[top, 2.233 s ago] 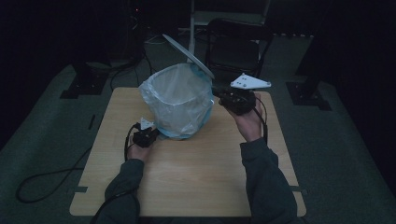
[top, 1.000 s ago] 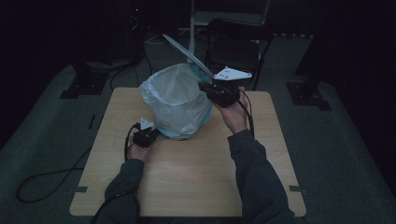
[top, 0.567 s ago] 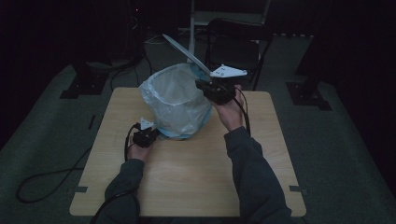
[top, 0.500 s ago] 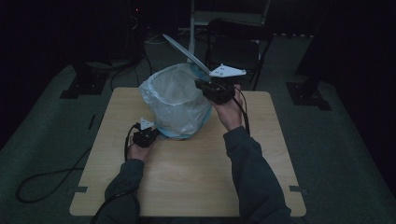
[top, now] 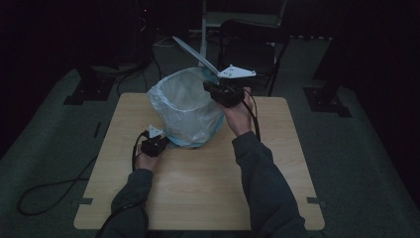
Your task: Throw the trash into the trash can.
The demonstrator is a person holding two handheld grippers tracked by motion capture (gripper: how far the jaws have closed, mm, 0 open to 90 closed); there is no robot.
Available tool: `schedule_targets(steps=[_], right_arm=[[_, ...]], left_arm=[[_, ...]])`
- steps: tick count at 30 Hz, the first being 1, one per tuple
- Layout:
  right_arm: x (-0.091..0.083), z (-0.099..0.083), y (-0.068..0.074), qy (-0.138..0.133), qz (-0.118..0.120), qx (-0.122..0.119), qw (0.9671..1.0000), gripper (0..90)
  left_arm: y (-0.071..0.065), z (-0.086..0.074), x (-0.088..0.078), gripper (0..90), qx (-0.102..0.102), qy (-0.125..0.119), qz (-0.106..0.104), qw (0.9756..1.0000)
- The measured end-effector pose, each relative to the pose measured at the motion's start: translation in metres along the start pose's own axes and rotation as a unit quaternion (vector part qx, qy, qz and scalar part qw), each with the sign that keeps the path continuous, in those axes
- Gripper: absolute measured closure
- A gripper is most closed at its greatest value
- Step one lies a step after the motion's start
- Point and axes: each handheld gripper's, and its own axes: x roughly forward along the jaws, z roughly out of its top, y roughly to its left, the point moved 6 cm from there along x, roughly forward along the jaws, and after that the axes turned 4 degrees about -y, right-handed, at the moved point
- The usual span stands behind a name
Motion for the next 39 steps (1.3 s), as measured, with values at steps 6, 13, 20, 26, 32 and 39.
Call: schedule_targets(steps=[6, 13, 20, 26, 32, 39], right_arm=[[0.006, 0.002, 0.002, 0.001, -0.001, 0.003, 1.0, 86.0], [0.013, 0.006, 0.003, -0.002, -0.006, 0.01, 0.9999, 86.0], [0.017, 0.006, 0.002, 0.002, -0.011, 0.012, 0.9999, 85.9], [0.019, 0.005, 0.002, 0.004, -0.013, 0.013, 0.9998, 85.9], [0.021, 0.007, 0.001, 0.003, -0.017, 0.014, 0.9997, 86.0], [0.025, 0.009, 0.002, 0.004, -0.02, 0.013, 0.9997, 85.9]], left_arm=[[0.0, 0.0, 0.0, 90.0, 0.0, 0.0, 0.0, 1.0], [0.0, 0.0, 0.0, 90.0, 0.0, 0.0, 0.0, 1.0], [0.0, 0.0, 0.0, 90.0, 0.0, 0.0, 0.001, 1.0], [0.0, 0.0, 0.0, 90.0, 0.001, 0.0, 0.001, 1.0], [0.0, 0.0, 0.0, 90.0, 0.0, 0.0, 0.001, 1.0], [0.0, 0.0, 0.0, 90.0, 0.0, 0.0, 0.001, 1.0]])
